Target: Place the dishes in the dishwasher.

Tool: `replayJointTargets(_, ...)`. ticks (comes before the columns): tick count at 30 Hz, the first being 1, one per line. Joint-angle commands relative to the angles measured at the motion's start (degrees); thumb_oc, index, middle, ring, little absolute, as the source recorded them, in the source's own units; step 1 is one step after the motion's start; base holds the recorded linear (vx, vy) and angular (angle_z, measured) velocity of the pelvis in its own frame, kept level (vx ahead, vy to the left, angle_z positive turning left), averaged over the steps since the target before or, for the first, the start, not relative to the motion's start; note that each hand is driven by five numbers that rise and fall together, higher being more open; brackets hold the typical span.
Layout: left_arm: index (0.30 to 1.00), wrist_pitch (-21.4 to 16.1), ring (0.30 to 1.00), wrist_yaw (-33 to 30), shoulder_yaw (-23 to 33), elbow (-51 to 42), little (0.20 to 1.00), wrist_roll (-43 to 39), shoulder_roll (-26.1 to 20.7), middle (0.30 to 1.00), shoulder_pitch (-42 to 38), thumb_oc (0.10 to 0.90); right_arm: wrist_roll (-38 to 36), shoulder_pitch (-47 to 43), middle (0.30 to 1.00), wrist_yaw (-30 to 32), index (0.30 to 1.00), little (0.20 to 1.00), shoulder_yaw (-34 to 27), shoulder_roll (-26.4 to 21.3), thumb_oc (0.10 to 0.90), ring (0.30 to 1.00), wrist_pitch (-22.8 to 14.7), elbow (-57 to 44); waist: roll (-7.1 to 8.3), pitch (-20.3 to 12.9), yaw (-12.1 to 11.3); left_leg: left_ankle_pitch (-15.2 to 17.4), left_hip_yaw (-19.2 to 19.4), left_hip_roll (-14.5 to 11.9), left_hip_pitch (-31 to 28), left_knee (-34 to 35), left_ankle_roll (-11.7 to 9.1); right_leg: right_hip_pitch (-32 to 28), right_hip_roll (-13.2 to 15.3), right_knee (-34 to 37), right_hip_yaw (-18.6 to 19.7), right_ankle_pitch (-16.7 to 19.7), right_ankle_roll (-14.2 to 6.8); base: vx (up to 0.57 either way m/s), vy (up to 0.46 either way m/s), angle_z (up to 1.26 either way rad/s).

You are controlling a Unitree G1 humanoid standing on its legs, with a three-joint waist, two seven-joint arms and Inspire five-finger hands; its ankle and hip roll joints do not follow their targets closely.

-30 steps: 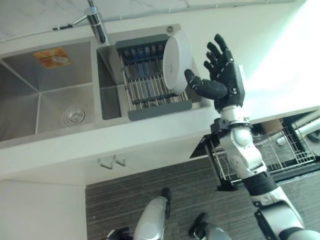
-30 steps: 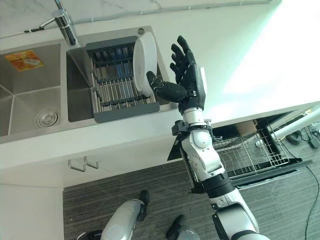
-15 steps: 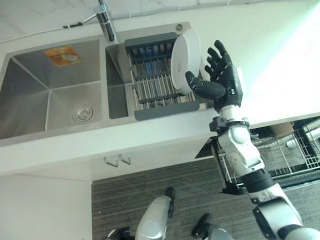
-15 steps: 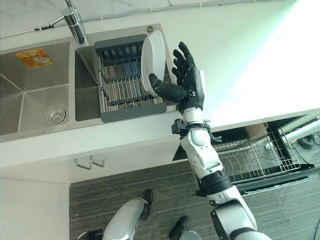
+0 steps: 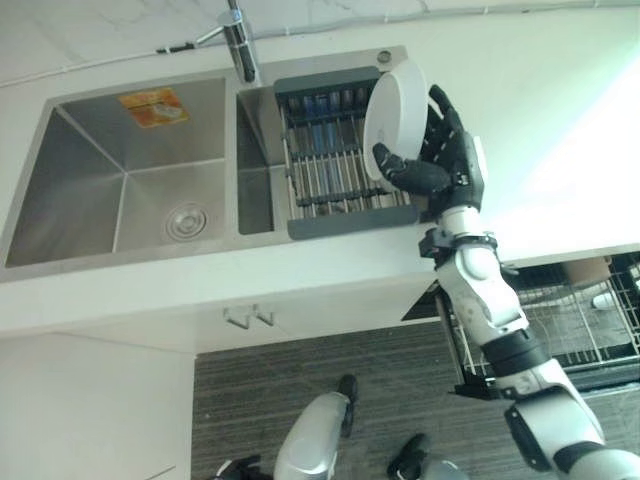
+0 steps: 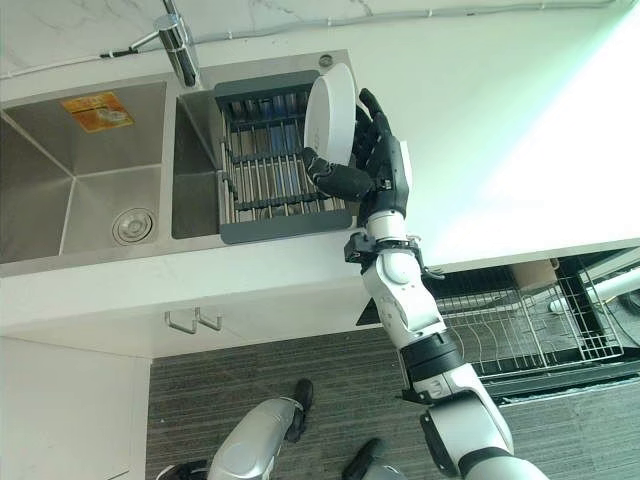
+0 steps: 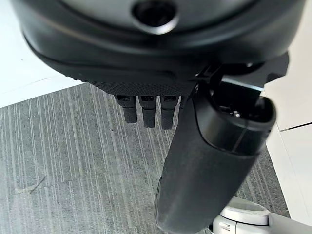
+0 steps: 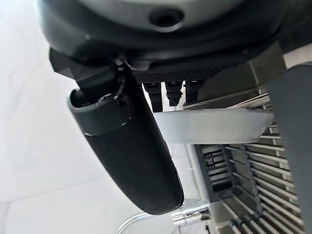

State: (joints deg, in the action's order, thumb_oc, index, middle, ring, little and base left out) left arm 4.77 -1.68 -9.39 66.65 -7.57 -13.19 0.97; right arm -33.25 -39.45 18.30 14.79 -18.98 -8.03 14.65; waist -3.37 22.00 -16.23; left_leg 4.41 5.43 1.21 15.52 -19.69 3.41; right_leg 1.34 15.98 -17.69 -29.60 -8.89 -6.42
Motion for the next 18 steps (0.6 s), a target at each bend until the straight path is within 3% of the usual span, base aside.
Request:
replayJointTargets(1,0.900,0.4,0.900,0.8,-2.9,0.7,0.900,1.7,-3.0,0.900,3.3,0.800,-1.6,-8.5,0.900,-1.7,0.900,0.900,-2.7,-2.2,0.800,0.900,-3.4,-2.4,-0.25,-2.4,-0.8,5.0,-3.3,-3.0,-2.5,2.5,-4.3,0.5,2.4,0.5,3.9,-0.8,-2.5,0.00,0.000,0.00)
replayJointTargets(5,0.900,0.6,0.900,0.8,-3.0,0.2,0.900,2.1,-3.3,0.900,3.4,0.800,-1.6,-9.1,0.900,-1.2,0.900,0.900,-3.2,-3.1,0.800,0.900,-1.4,-0.5,-0.28,-2.2,-1.1,5.0,-3.2,-3.0,-2.5,2.5,-4.3,0.2,2.7,0.5,3.4,-0.7,-2.6,0.00,0.002,0.01)
replayJointTargets(7,0.900,0.5,0.900,0.7,-3.0,0.1,0.900,2.2,-3.3,0.900,3.4,0.800,-0.8,-9.4,0.387,-1.3,0.387,0.387,-3.4,-3.7,0.458,0.387,0.0,0.4,-0.26,-2.2,-1.1,5.0,-3.3,-3.0,-2.6,2.5,-4.3,0.2,2.7,0.5,3.4,-0.6,-2.6,0.01,0.012,0.04)
replayJointTargets(9,0.900,0.3,0.900,0.5,-3.3,0.1,0.900,2.1,-3.3,0.900,3.4,0.800,0.6,-10.4,0.300,-1.0,0.300,0.300,-3.4,-4.7,0.400,0.300,0.0,2.2,-0.24,-2.2,-1.2,5.0,-3.3,-3.0,-2.6,2.5,-4.3,0.2,2.8,0.5,3.3,-0.6,-2.7,0.01,0.013,0.05)
replayJointTargets(18,0.900,-0.5,0.900,0.5,-4.0,-0.7,0.900,2.2,-3.7,0.900,3.9,0.800,3.9,-13.5,0.300,1.6,0.300,0.300,-2.5,-7.7,0.400,0.300,-0.9,6.3,-0.54,-1.9,-2.0,4.9,-4.1,-2.5,-2.3,2.5,-4.4,0.4,3.0,0.5,3.2,-0.4,-2.7,-0.01,0.008,0.05)
